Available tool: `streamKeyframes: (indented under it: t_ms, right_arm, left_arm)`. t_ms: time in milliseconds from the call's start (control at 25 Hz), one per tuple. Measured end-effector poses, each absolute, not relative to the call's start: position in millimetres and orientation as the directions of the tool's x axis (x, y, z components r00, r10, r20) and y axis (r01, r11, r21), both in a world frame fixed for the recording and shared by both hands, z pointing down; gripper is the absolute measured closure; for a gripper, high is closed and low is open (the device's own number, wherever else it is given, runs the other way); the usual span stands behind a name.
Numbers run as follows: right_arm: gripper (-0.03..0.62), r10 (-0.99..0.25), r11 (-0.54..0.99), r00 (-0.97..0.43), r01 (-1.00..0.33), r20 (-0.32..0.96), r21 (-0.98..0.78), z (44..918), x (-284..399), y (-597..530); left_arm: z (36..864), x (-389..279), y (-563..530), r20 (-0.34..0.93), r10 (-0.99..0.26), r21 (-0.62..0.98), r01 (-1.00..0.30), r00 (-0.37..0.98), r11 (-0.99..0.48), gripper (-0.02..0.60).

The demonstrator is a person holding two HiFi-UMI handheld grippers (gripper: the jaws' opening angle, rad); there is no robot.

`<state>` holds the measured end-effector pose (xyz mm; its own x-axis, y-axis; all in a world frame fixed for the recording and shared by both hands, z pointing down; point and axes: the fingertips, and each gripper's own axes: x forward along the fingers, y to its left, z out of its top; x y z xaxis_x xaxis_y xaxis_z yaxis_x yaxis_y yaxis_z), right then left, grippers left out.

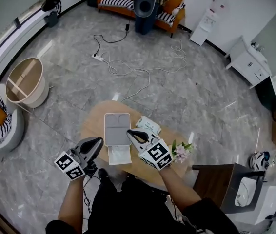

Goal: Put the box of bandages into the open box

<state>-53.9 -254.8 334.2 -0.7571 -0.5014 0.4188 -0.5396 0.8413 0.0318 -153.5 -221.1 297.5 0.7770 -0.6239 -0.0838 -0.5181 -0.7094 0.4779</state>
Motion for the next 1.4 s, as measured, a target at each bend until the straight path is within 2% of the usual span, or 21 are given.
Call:
streamKeyframes:
  t_ms: [320,680,840,1400]
  right_arm:
    - [0.583,-0.416,0.909,-0.901,-0.413,0.125,0.054,204.7,-25.7,-196.2]
    - [0.583,-0.317,0.948,-0.943,-0.311,-0.100,-0.072,193.7,5.1,-157.2]
    - [0.583,-0.323,0.943,-0.941,-0.311,-0.099,-0.118,207.4,6.5,-160.1]
    - [0.583,-0.256,0.963,-0.962,-0.245,-0.094,-0.113,215.2,13.7,-153.1]
  left_arm:
    - [189.0,-142.8,-180.4,-0.141,-0.541,0.292,-0.487,0.829,-0.823,0.563]
    - [187.9,-139.6,-151.2,-0.122,-0.534,0.236,-0.498,0.837,-0.834,0.563]
    - [214.5,-141.3,-157.9,-0.056,-0.562,0.244,-0.535,0.825,-0.809,0.563]
    - [232.5,-114.1,-148.6,-0.071,-0.529,0.291,-0.490,0.845,-0.822,0.563]
